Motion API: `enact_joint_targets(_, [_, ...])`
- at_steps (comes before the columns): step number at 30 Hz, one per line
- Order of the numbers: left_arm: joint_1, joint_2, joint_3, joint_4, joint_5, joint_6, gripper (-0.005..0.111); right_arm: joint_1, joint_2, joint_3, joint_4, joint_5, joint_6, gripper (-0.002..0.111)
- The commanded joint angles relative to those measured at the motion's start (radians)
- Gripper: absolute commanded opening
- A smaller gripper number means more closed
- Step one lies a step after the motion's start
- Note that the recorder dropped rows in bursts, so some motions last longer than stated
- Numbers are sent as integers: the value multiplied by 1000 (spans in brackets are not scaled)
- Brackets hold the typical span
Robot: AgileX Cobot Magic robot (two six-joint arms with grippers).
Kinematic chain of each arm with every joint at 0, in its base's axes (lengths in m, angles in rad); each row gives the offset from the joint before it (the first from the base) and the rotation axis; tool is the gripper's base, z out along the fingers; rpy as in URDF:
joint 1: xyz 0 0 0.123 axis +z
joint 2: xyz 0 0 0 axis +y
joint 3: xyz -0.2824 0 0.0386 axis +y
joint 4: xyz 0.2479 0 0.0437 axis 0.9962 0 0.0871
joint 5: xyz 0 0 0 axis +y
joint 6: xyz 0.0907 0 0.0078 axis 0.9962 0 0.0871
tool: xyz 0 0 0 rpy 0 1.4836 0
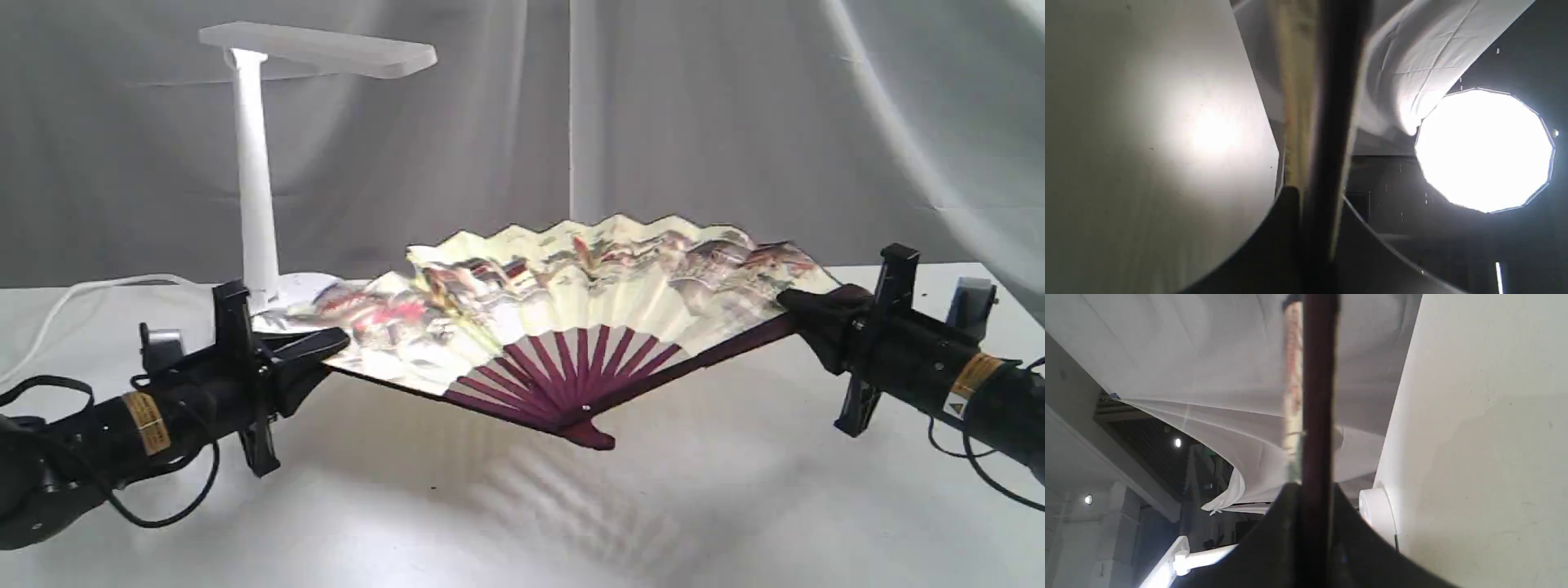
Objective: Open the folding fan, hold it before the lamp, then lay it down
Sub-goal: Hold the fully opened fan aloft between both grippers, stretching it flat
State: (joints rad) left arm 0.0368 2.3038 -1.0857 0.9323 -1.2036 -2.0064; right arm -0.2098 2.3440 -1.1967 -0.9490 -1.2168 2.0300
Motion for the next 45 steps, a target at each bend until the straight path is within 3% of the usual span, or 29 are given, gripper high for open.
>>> enact_joint_targets(1, [68,-21,22,28,-17,2,0,-26,-3,2,1,-4,-31,0])
enact_joint_targets(9, [189,-122,94,132,-17,46,0,-59,-3,2,1,-4,-94,0])
enact_joint_targets(22, [300,-273,269,153,-17,78,0,-60,-3,4,-11,-4,-83,0])
enact_joint_targets(35, [302,-274,294,173,-17,63,0,-60,-3,39,21,-4,-71,0])
enact_joint_targets(45, [302,-301,294,148,-17,-83,0,-60,-88,37,26,-4,43,0])
